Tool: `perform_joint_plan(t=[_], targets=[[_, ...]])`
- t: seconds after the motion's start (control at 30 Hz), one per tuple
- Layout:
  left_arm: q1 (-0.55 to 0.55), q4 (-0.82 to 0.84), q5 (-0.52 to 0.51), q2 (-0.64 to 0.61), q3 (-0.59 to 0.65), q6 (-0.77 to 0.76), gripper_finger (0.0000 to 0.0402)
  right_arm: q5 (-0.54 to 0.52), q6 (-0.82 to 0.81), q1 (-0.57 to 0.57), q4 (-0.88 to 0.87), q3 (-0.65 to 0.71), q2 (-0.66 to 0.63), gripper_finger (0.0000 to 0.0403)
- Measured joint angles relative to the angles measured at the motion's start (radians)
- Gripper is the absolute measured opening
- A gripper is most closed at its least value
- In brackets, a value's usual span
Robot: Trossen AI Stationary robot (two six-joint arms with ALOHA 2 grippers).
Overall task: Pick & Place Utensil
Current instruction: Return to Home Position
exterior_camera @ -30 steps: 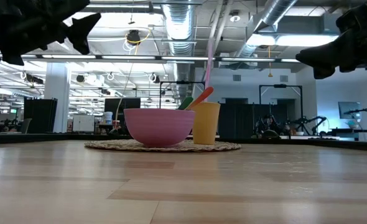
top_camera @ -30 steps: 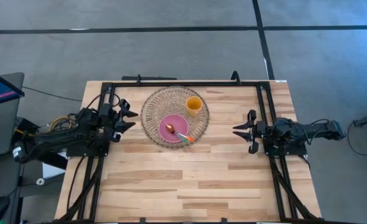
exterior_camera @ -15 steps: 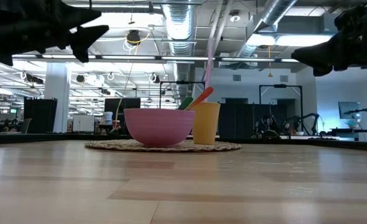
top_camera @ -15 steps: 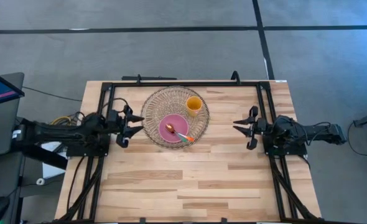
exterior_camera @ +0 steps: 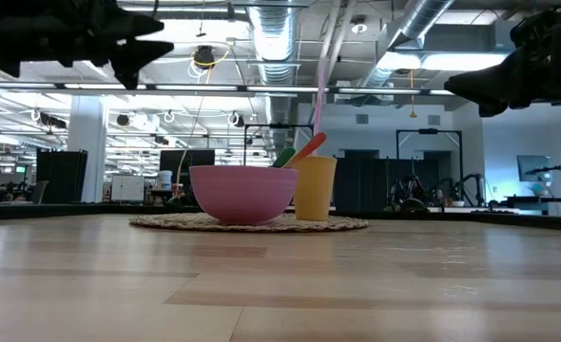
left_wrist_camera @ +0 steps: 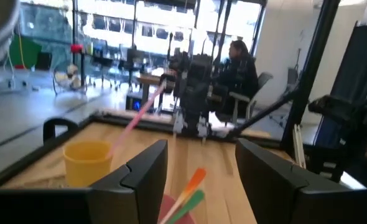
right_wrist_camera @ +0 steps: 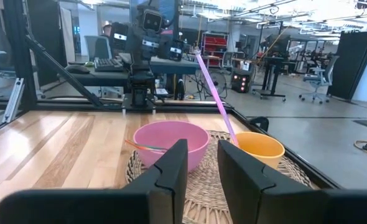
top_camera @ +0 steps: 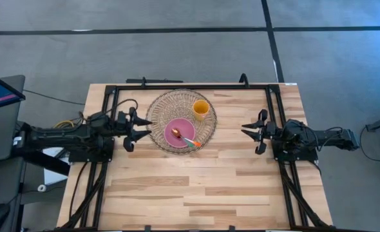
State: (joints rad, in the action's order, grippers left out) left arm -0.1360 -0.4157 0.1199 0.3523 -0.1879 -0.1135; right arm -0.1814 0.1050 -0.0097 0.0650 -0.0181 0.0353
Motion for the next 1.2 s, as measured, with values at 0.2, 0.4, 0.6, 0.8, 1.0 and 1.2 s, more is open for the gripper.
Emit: perform_joint_plan(t=[0.2,0.4,0.6,0.8,1.0,1.2], targets=[[0.0,0.23,-0.012,-0.243,0.0,-0.003,0.0191,0.0,0.0,0.0,0.0,0.0,0.0,0.0082],[0.0,0.273,-0.015,-0.352,0.044,-0.002,0.0191,0.0,0.0,0.0,0.0,-0.001,0.0,0.0082],[0.0,0.266,-0.022,-0.353,0.043,-0.005,0.0191,0.0,0.0,0.001,0.0,-0.002,0.0,0.0082],[0.0,0.269,-0.054,-0.345,0.084,-0.026,0.0191,0.0,0.0,0.001,0.0,-0.002,0.0,0.0082],[0.0,0.268,-0.116,-0.345,0.13,-0.05,0.0191,-0.001,0.0,0.001,0.0,-0.002,0.0,0.0082],[0.0,0.267,-0.123,-0.345,0.17,-0.052,0.0191,-0.001,0.0,0.001,0.0,-0.002,0.0,0.0082]])
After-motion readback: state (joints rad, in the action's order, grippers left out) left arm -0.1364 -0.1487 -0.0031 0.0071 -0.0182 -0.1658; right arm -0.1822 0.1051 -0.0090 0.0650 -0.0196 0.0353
